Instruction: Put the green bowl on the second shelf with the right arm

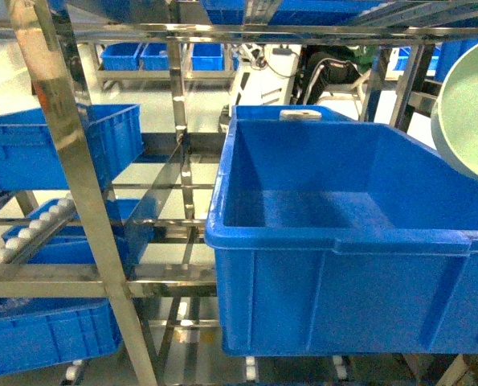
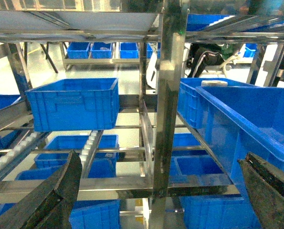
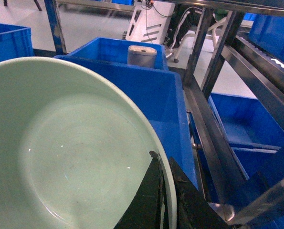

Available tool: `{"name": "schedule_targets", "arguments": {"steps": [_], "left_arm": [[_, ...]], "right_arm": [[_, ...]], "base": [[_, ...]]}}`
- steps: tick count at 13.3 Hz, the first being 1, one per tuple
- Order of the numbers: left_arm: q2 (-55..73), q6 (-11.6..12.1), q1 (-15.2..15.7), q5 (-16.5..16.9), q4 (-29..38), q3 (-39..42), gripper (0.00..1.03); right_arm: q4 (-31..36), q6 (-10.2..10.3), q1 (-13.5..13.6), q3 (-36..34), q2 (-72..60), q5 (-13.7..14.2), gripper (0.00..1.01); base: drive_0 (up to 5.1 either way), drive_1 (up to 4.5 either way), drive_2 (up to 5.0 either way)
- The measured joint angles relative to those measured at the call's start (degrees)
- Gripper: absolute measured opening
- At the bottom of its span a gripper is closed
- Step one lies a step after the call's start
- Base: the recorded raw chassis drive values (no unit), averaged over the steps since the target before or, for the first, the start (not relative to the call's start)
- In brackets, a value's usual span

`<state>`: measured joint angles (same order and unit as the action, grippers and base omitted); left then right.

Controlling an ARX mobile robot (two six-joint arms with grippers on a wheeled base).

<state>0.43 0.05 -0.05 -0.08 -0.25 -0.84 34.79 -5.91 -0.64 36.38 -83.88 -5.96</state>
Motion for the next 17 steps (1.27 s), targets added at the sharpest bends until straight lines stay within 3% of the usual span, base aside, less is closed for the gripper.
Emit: {"name": "schedule_targets", "arguments": {"steps": [2, 9, 12, 17], "left_arm": [[0.00, 0.00, 0.00, 0.00, 0.02, 0.00, 0.98], [0.00, 0.00, 0.00, 0.02, 0.00, 0.00, 0.98], [0.00, 0.00, 0.00, 0.02, 0.00, 0.00, 0.98], [0.00, 0.00, 0.00, 0.02, 0.00, 0.00, 0.98]], "right_arm": [[0.87, -1.33, 2.10, 5.09, -9.07, 0.74, 0.02], [-1.51, -2.75, 3.72, 15.15, -23.89, 2.84, 0.02], [-6.91, -3.43, 3.72, 26.38, -32.35, 2.43, 0.02], [-27.52, -3.43, 3.61, 57.75, -52.39, -0.31, 0.02]], "base": [[0.0, 0.00, 0.0], [0.0, 0.00, 0.0], [0.0, 0.00, 0.0], [0.0, 0.00, 0.0]]}}
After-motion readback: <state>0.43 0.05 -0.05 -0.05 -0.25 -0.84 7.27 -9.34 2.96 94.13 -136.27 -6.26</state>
